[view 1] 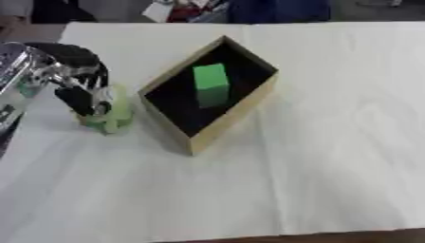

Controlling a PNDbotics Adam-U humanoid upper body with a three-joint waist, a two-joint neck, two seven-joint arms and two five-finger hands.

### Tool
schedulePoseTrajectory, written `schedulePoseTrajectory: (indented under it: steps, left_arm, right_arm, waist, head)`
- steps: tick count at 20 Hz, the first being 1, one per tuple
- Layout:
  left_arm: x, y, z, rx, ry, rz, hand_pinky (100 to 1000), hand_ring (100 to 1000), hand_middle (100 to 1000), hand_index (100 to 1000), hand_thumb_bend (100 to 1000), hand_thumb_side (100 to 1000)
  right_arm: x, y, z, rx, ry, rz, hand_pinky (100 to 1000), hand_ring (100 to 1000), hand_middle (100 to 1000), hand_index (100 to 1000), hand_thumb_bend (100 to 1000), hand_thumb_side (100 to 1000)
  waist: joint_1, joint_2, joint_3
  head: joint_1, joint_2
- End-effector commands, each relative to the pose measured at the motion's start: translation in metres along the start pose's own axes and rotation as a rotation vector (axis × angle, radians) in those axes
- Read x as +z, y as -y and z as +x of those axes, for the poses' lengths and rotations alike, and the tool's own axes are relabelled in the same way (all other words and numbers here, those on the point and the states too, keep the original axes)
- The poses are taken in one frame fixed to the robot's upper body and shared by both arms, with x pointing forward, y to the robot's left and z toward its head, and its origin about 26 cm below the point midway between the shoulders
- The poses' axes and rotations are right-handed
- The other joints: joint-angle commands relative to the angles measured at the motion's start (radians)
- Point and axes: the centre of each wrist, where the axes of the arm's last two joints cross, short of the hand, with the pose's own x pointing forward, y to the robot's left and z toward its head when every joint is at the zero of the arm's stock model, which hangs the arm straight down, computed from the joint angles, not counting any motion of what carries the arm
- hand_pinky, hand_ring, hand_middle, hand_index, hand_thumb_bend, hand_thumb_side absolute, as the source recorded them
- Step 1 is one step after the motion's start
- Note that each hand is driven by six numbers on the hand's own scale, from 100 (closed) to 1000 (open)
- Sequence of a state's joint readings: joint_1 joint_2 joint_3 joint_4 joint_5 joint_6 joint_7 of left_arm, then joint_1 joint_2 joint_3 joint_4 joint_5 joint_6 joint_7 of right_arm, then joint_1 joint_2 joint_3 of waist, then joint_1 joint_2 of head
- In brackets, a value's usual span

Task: Pick up objects on the table and place them in the box.

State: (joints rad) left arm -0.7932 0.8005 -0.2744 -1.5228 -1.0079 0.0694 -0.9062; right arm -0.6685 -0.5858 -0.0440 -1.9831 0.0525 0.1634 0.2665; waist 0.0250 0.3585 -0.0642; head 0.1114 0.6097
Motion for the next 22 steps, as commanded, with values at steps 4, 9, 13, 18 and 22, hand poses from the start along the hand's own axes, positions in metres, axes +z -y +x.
schedulePoseTrajectory:
  steps: [4,9,13,18,22]
  left_arm:
    - [0.0056,-0.0052,-0.0035,-0.046,-0.032,0.015,622,467,377,575,258,378]
    - [0.0065,-0.0056,-0.0020,-0.061,-0.053,0.041,549,402,314,492,200,344]
    - [0.0066,-0.0061,-0.0017,-0.054,-0.055,0.065,525,385,304,473,100,307]
    - [0.0081,-0.0077,-0.0019,-0.041,-0.058,0.099,504,368,300,461,100,298]
    - [0.0112,-0.0099,-0.0008,-0.032,-0.057,0.127,511,388,336,487,100,292]
  right_arm:
    - [0.0007,0.0078,0.0063,0.011,0.021,-0.025,949,958,641,916,343,884]
    - [0.0011,0.0080,0.0059,0.008,0.020,-0.029,949,958,639,916,361,902]
    - [0.0015,0.0080,0.0055,0.004,0.017,-0.032,948,958,638,915,371,907]
    - [0.0022,0.0079,0.0048,0.001,0.013,-0.036,948,958,636,915,382,916]
    - [0.0029,0.0076,0.0041,-0.001,0.007,-0.038,947,957,634,914,398,924]
  waist:
    - [-0.001,-0.019,-0.001]
    - [-0.001,-0.018,-0.002]
    - [-0.001,-0.019,-0.001]
    - [-0.001,-0.020,0.000]
    - [-0.001,-0.021,0.000]
  head:
    - [0.000,-0.015]
    - [-0.001,-0.016]
    - [-0.001,-0.015]
    - [-0.002,-0.016]
    - [-0.003,-0.015]
